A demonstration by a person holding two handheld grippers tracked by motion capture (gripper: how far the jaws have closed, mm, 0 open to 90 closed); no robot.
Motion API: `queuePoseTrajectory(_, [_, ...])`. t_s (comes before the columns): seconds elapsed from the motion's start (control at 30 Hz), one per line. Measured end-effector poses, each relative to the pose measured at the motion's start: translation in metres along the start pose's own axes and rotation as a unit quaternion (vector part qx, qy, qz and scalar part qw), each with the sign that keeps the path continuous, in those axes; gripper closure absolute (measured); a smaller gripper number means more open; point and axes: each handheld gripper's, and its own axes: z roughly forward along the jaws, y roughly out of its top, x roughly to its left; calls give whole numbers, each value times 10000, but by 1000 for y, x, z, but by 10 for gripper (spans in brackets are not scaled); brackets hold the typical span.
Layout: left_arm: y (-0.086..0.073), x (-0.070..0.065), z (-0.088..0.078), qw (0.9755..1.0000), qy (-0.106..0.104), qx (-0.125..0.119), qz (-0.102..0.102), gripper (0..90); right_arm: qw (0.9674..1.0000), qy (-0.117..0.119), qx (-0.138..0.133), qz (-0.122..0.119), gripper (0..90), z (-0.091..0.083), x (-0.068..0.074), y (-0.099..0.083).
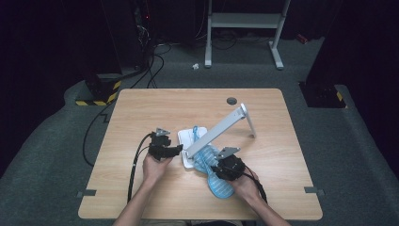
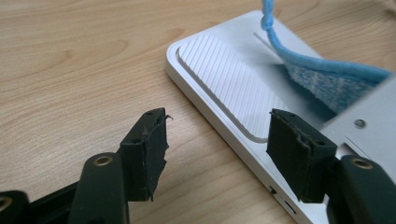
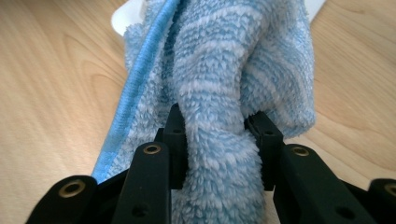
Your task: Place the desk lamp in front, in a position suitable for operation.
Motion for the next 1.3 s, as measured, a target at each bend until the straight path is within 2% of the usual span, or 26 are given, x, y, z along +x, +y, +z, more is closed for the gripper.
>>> queuePoseTrajectory(0.07, [-1, -1, 6, 9998, -15, 192, 39, 380, 9999, 99, 21, 17, 657, 0, 2, 3])
queuePoseTrajectory(0.1, [-3, -1, 6, 9998, -102, 169, 12, 367, 9999, 128, 25, 10, 656, 0, 4, 4])
queuePoseTrajectory(0.17, [-4, 0, 6, 9998, -145, 153, -11, 381, 9999, 138, 17, -32, 656, -2, 6, 6])
queuePoseTrajectory(0.37, [-5, -2, 5, 9997, -198, 143, 48, 401, 9999, 105, 23, -44, 645, -9, 4, 1])
queuePoseTrajectory(0.47, [-7, -3, 5, 9997, -224, 83, 17, 427, 9999, -74, 84, -34, 613, -2, 5, -4])
queuePoseTrajectory(0.53, [-7, -4, 4, 9997, -228, 75, 24, 453, 9998, -103, 149, 76, 589, 4, 2, -6])
queuePoseTrajectory(0.67, [-7, -6, 4, 9996, -267, 77, 37, 501, 9994, -273, 190, 118, 514, 11, -1, -5])
queuePoseTrajectory(0.77, [-8, -7, 5, 9990, -439, 110, 16, 501, 9988, -392, 254, 157, 457, 13, -4, -4])
queuePoseTrajectory(0.97, [-8, -15, 7, 9976, -666, 175, 30, 501, 9978, -515, 296, 296, 428, 17, -18, -4])
queuePoseTrajectory(1.0, [-9, -16, 7, 9975, -687, 172, 27, 501, 9976, -500, 317, 365, 412, 17, -21, -3])
queuePoseTrajectory(1.1, [-10, -21, 6, 9978, -637, 161, 97, 493, 9977, -443, 363, 355, 344, 17, -28, -3])
queuePoseTrajectory(1.2, [-11, -20, 7, 9978, -647, 158, 21, 470, 9985, -262, 317, 370, 312, 18, -29, -3])
queuePoseTrajectory(1.27, [-11, -20, 8, 9977, -662, 155, -22, 445, 9986, -259, 320, 336, 332, 18, -27, -3])
queuePoseTrajectory(1.3, [-11, -19, 8, 9978, -648, 149, -33, 438, 9986, -249, 314, 332, 372, 17, -26, -3])
